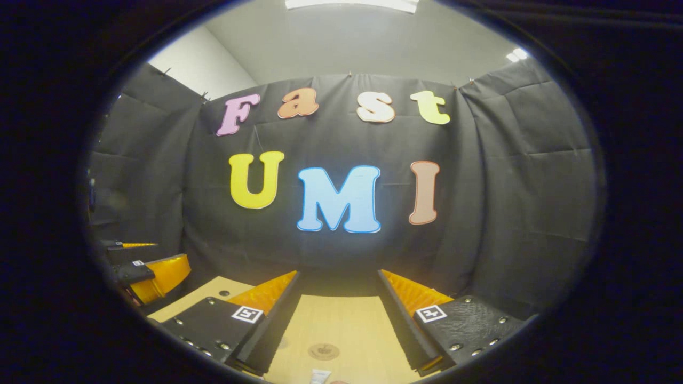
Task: Put the toothbrush and toothpaste on the desktop into the cup, then pick up the cup and place it on the coaster on the desktop.
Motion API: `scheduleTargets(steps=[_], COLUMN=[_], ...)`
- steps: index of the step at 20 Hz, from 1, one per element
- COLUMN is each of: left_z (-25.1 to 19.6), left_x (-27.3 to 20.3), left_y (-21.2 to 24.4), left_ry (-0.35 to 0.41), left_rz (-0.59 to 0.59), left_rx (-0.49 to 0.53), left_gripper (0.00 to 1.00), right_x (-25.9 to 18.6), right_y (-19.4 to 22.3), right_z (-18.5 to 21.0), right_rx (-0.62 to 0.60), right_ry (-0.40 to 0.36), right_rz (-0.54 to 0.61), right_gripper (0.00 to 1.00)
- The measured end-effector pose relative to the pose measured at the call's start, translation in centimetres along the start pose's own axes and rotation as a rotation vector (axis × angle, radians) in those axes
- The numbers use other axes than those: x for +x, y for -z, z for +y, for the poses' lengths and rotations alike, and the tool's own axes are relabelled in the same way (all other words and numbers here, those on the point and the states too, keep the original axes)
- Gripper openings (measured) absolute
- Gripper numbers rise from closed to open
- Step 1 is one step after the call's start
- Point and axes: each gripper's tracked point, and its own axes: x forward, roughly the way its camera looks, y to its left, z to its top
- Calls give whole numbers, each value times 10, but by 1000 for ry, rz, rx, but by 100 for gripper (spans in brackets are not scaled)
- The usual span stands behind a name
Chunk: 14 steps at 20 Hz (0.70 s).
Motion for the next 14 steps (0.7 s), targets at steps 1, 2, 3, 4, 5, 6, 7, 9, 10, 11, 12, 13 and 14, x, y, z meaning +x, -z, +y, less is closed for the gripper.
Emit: scheduleTargets(steps=[1,2,3,4,5,6,7,9,10,11,12,13,14], left_z=[-2,-3,-4,-5,-6,-8,-11,-15,-17,-19,-21,-22,-22], left_x=[-1,-1,-1,0,1,4,7,11,13,14,15,16,18], left_y=[1,2,4,7,13,22,31,52,63,77,91,103,115], left_ry=[3,3,4,6,11,14,24,38,41,43,45,47,49], left_rz=[4,8,14,24,39,60,84,136,159,183,209,234,259], left_rx=[2,3,3,2,1,2,1,-4,-7,-10,-11,-11,-13], left_gripper=[95,95,95,95,95,99,92,95,95,95,95,95,99], right_x=[0,-1,-1,0,2,3,3,4,4,4,5,6,6], right_y=[0,2,3,7,12,21,30,43,53,61,70,79,90], right_z=[3,5,7,8,9,11,11,12,11,11,11,10,10], right_rx=[2,-1,-3,-2,3,9,16,33,36,36,34,32,33], right_ry=[-5,-9,-11,-17,-25,-31,-35,-39,-41,-41,-42,-43,-43], right_rz=[2,6,12,22,39,63,93,135,158,179,203,230,259], right_gripper=[88,88,88,88,88,88,88,88,88,88,88,88,89])
